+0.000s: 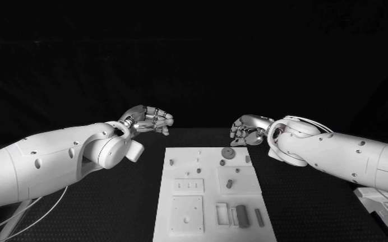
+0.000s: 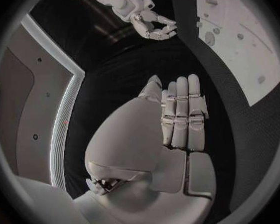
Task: Assemble the parts on the task board
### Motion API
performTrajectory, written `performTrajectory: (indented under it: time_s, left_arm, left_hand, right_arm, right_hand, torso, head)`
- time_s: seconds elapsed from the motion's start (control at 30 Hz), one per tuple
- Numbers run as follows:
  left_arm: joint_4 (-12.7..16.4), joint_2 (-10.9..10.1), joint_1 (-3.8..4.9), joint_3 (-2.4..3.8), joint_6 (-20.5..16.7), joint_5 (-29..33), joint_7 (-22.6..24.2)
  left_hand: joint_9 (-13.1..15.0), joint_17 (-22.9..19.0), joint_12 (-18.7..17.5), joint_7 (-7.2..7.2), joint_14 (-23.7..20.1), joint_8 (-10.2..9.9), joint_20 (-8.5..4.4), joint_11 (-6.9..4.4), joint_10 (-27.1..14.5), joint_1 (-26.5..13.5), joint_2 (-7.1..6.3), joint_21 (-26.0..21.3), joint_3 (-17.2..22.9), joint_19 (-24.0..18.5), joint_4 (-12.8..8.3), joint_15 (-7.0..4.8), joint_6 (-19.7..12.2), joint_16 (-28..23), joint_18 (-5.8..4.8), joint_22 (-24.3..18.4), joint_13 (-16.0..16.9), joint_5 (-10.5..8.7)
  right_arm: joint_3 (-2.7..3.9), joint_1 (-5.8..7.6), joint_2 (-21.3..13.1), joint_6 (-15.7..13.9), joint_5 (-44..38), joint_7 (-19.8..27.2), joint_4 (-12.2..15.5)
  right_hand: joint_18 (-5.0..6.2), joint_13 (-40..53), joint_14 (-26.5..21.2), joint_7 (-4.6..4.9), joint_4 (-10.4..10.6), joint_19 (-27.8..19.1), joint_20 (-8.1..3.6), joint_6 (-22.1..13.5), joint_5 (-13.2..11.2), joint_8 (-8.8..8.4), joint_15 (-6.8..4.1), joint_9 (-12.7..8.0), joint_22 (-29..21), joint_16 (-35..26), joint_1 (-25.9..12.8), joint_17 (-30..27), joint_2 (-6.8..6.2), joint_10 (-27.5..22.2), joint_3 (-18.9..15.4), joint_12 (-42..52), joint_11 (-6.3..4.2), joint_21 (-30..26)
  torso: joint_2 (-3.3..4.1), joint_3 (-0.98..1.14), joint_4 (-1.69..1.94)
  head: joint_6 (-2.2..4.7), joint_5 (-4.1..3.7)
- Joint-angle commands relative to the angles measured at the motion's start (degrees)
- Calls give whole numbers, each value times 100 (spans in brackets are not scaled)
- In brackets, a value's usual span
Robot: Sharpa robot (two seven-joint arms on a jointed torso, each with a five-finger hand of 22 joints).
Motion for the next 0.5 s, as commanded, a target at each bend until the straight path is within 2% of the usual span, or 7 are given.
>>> performTrajectory:
  time_s: [0.03,0.1,0.27,0.37,0.4,0.47,0.5]
  left_arm:
    - [307,-135,44,76,218,-866,164]
    - [442,-196,65,102,223,-1023,170]
    - [683,-282,110,117,252,-1117,157]
    - [770,-301,113,127,273,-1117,141]
    - [787,-300,113,130,268,-1117,141]
    - [786,-277,113,132,281,-1106,136]
    - [783,-269,113,132,284,-1099,133]
  left_hand:
    - [-2,67,21,7,41,-38,-27,-42,130,-2,-66,32,-33,63,-4,-13,77,38,48,34,45,-3]
    - [0,82,17,9,32,-42,-37,-52,156,-1,-77,26,-36,59,-5,-11,95,35,35,41,57,-3]
    - [-2,104,-14,25,5,-58,-51,-52,166,-11,-107,8,-46,43,-1,-2,114,22,8,51,72,-1]
    - [-4,122,-56,30,-14,-75,-63,-35,141,-33,-145,-5,-64,31,-2,6,118,11,-14,59,77,-7]
    - [-5,130,-76,29,-23,-83,-67,-24,127,-51,-179,-10,-84,28,-1,10,119,6,-24,64,78,-18]
    - [-6,143,-102,27,-30,-96,-75,-12,109,-66,-220,-17,-108,24,-2,13,112,2,-35,70,80,-25]
    - [-7,148,-115,27,-35,-103,-77,-6,102,-78,-231,-20,-115,23,0,16,107,-1,-41,73,82,-25]
  right_arm:
    - [2,2,-5,132,-1359,-464,149]
    - [2,2,-8,139,-1650,-608,234]
    - [1,1,36,155,-1834,-873,307]
    - [1,0,79,205,-1837,-1013,268]
    - [1,0,88,201,-1840,-1053,245]
    - [1,0,110,164,-1757,-1207,186]
    - [1,0,119,161,-1666,-1213,167]
  right_hand:
    - [43,128,211,-40,1,236,-103,117,32,-31,-125,24,103,197,-31,169,-89,255,-3,94,-102,147]
    - [43,267,352,-86,-6,412,-192,191,29,-43,-227,40,180,384,-33,321,-129,448,-26,183,-180,279]
    - [43,732,572,-200,1,748,-374,288,34,-131,-425,71,216,943,-147,760,-246,857,-111,447,-319,690]
    - [39,1043,484,-225,-6,747,-427,303,23,-197,-460,87,212,1207,-305,982,-297,829,-73,581,-344,914]
    - [21,1097,443,-195,27,716,-413,269,34,-230,-445,81,212,1234,-459,1010,-345,793,-80,592,-333,939]
    - [30,1389,368,-193,18,685,-422,231,30,-295,-447,88,216,1459,-901,1180,-535,751,108,737,-330,1107]
    - [-1,1473,310,-173,33,648,-401,221,40,-313,-431,92,214,1501,-1224,1217,-629,688,149,757,-311,1143]
  torso:
    - [193,9,27]
    - [248,9,38]
    - [389,13,74]
    - [459,13,88]
    - [481,15,91]
    - [530,13,102]
    - [554,9,110]
  head:
    - [42,-30]
    - [66,-40]
    - [101,-54]
    - [135,-52]
    - [147,-52]
    - [155,-58]
    - [160,-68]
